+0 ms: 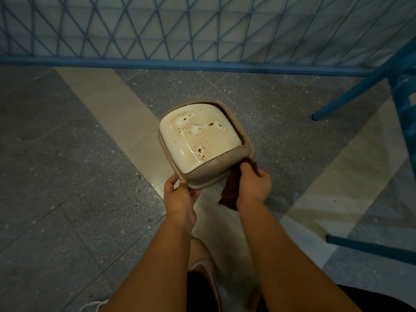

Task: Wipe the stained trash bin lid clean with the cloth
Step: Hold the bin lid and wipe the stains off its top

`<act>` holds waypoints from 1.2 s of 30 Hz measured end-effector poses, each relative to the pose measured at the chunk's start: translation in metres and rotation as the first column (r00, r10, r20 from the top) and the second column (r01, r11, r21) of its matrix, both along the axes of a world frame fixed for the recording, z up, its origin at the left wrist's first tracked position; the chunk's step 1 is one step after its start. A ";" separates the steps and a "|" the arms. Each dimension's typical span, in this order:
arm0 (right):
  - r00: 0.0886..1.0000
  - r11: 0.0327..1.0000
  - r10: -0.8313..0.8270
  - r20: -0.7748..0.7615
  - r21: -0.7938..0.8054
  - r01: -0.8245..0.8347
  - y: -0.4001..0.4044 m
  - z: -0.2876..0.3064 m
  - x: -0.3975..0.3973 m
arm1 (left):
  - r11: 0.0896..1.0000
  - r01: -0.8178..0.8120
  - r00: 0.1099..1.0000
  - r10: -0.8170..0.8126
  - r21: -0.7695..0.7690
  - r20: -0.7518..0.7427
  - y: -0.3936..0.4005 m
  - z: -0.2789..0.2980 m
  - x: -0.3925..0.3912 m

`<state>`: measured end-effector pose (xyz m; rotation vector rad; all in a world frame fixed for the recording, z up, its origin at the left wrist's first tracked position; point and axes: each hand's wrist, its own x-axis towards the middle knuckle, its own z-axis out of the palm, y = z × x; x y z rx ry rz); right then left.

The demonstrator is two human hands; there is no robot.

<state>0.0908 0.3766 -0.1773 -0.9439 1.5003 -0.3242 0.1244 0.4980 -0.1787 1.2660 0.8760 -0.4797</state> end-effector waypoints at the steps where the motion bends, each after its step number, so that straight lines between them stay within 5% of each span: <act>1: 0.998 0.998 0.056 -0.025 -0.001 -0.056 0.014 0.000 -0.001 | 1.000 -0.010 1.000 0.009 -0.023 -0.006 -0.001 0.002 -0.001; 8: 0.955 0.946 0.296 0.019 0.135 -0.296 0.068 -0.003 -0.005 | 1.000 -0.022 1.000 0.022 -0.011 -0.002 -0.005 0.003 -0.001; 18: 0.998 0.996 -0.053 0.022 0.067 0.051 -0.009 -0.002 0.007 | 0.998 0.016 1.000 -0.015 -0.057 0.023 -0.006 0.005 -0.001; 26: 0.976 0.969 0.220 -0.007 0.115 -0.217 0.058 0.001 -0.007 | 0.998 0.008 1.000 -0.007 -0.064 0.004 -0.007 0.006 -0.001; 36: 0.993 0.992 -0.115 0.029 0.047 0.113 -0.036 0.007 0.006 | 0.999 0.002 1.000 -0.002 -0.053 0.008 -0.002 0.005 0.000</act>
